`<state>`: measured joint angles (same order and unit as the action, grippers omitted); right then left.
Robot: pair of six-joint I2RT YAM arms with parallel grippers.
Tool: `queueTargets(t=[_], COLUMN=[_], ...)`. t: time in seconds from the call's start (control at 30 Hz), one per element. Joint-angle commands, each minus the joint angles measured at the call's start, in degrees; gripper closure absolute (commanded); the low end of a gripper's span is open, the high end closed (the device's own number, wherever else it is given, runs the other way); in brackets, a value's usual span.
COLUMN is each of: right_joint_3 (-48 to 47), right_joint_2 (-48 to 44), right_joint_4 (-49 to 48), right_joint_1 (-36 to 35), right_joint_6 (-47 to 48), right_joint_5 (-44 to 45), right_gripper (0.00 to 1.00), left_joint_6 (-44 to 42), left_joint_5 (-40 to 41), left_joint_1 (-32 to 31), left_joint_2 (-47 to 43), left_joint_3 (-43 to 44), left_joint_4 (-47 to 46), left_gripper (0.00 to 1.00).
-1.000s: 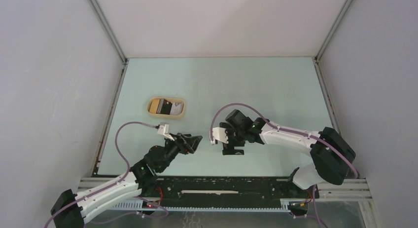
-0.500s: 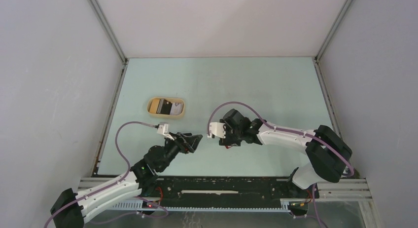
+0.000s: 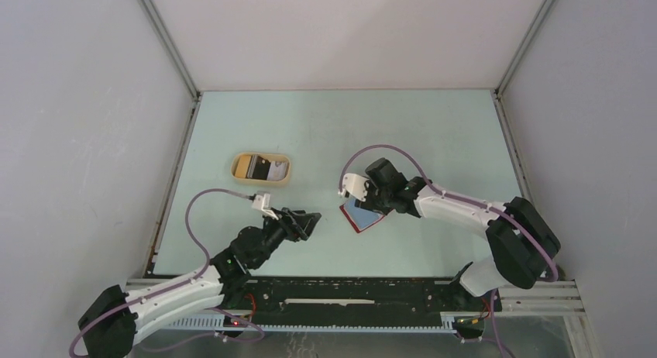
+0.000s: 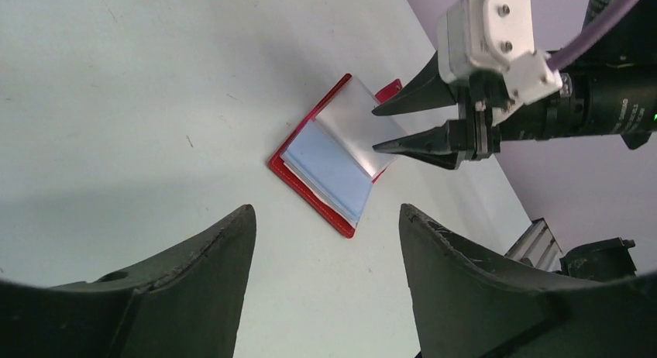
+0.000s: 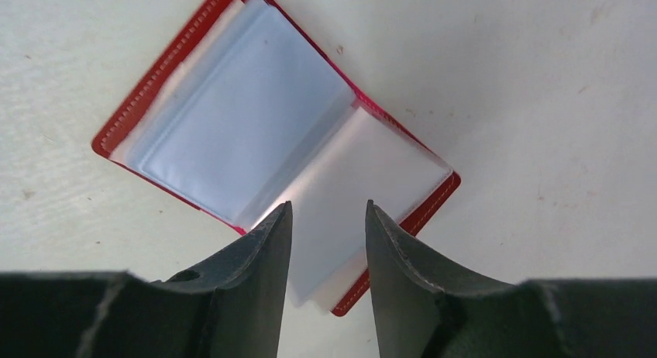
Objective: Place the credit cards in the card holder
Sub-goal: Turn over the card slot in the card holder.
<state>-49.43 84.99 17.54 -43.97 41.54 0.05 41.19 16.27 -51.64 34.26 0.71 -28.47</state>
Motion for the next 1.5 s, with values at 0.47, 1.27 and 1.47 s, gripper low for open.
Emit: queueTargets(t=[0.47, 1.27, 1.47], right_joint_3=[-9.4, -16.8, -17.2], right_joint_2=[10.0, 20.7, 21.0], right_joint_4=[12.4, 22.0, 22.4], right_joint_1=[9.7, 14.5, 14.3], right_joint_6=[-10.2, -15.5, -15.4], right_joint_5=[-15.5, -30.5, -30.5], right_gripper=[0.80, 0.97, 0.96], left_joint_6=[5.3, 8.7, 8.3], left_joint_5=[-8.6, -11.9, -12.7], left_joint_1=[-0.3, -0.2, -0.3], left_joint_2=[26.1, 58.1, 60.4], left_joint_3=[3.5, 20.3, 23.2], left_joint_4=[-20.4, -24.7, -22.5], left_gripper=[0.53, 0.59, 0.54])
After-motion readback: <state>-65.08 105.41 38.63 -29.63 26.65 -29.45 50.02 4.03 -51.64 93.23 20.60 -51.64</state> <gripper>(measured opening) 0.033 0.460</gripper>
